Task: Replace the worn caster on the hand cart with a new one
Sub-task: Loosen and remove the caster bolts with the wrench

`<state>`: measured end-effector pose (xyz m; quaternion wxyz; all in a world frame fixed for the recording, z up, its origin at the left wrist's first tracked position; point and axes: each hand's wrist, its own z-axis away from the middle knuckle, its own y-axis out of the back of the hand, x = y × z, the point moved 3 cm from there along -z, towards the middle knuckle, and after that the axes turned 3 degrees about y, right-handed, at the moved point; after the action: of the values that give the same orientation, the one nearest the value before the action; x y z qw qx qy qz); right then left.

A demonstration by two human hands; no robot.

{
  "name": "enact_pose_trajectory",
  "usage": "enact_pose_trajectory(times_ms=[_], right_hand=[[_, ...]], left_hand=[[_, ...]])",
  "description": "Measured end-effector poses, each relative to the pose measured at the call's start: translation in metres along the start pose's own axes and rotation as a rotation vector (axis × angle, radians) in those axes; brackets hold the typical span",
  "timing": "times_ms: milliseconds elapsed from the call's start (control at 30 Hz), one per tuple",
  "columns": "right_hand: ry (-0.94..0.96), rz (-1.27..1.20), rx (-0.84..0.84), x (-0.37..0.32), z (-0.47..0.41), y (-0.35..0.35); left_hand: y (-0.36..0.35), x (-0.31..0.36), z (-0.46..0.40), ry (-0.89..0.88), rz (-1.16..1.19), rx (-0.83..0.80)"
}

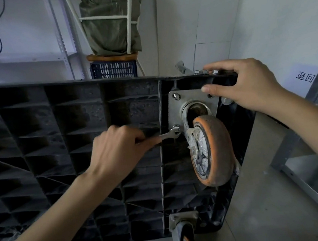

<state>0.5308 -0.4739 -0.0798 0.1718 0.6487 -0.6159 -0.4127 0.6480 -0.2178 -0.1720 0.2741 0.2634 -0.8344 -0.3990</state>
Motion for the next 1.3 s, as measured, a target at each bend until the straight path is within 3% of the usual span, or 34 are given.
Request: enact_pose_trajectory(times_ms=[333, 633, 833, 967, 1167, 1300], right_hand=[[-0.005, 0.001, -0.005, -0.002, 0.0, 0.001], [0.002, 0.002, 0.002, -0.001, 0.001, 0.001], [0.002, 0.004, 0.009, 0.0, 0.0, 0.0], [0.0, 0.003, 0.006, -0.001, 0.001, 0.0], [-0.008, -0.005, 0.004, -0.001, 0.001, 0.001], [-0.011, -0.008, 0.001, -0.002, 0.001, 0.001]], left_hand=[[0.045, 0.043, -0.032, -0.225, -0.519, -0.011], [0.053, 0.054, -0.053, -0.319, -0.585, -0.019], [0.024, 0.014, -0.032, -0.078, -0.217, -0.142], [-0.023, -0.004, 0.009, 0.165, 0.291, -0.189], [-0.069, 0.03, 0.049, 0.497, 1.1, -0.307], [-0.074, 0.04, 0.056, 0.56, 1.199, -0.281]])
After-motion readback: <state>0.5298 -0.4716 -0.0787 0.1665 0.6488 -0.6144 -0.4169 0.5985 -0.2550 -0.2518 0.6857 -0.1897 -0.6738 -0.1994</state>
